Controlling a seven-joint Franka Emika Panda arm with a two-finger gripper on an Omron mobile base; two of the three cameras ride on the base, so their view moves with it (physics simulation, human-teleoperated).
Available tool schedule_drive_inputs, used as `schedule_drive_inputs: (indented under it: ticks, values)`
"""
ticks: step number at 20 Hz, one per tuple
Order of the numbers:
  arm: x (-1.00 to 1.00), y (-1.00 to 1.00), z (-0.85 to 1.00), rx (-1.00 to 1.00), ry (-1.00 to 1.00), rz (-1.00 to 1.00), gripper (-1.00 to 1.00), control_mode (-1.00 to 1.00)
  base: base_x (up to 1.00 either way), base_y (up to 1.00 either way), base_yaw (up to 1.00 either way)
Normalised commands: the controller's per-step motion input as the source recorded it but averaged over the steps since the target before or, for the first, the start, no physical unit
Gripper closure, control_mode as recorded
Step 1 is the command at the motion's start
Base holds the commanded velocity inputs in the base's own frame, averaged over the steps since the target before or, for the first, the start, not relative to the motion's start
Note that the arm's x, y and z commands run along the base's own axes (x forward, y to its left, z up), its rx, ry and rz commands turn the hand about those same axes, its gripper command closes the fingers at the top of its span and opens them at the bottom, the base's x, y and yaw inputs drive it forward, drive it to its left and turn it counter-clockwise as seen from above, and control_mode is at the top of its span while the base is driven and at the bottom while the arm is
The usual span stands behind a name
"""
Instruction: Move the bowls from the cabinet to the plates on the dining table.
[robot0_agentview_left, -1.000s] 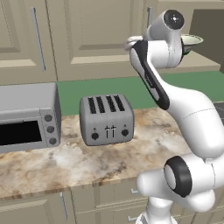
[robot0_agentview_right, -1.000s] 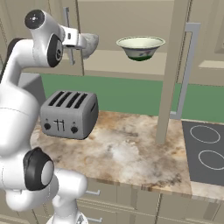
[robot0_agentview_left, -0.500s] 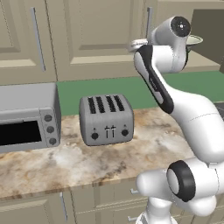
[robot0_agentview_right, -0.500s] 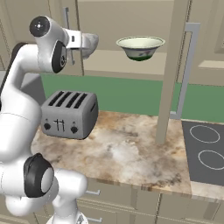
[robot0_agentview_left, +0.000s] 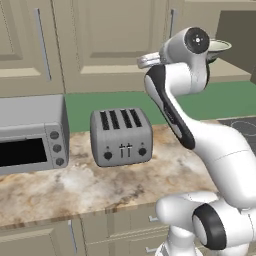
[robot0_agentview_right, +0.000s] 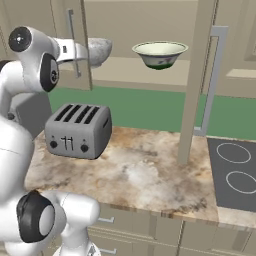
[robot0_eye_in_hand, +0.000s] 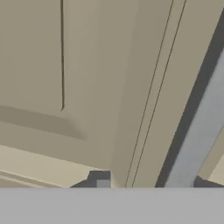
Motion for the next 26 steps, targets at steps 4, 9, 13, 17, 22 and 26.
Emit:
schedule_drive_inputs:
  ticks: [4, 9, 13, 17, 22, 26]
  values:
    - [-1.0, 1.0, 0.0, -0.02, -0.02, 0.0, 1.0, -1.0, 0.0, 0.0, 0.0]
    - [-1.0, 1.0, 0.03, 0.0, 0.0, 0.0, 1.0, -1.0, 0.0, 0.0, 0.0]
    - [-1.0, 1.0, 0.09, 0.0, 0.0, 0.0, 1.0, -1.0, 0.0, 0.0, 0.0]
    - [-1.0, 1.0, 0.12, 0.0, 0.0, 0.0, 1.0, -1.0, 0.0, 0.0, 0.0]
    - [-1.0, 0.58, 0.2, 0.05, 0.0, 0.0, 1.0, -1.0, 0.0, 0.0, 0.0]
    - [-0.87, -0.18, 0.31, 0.19, 0.0, 0.0, -1.0, -1.0, 0.0, 0.0, 0.0]
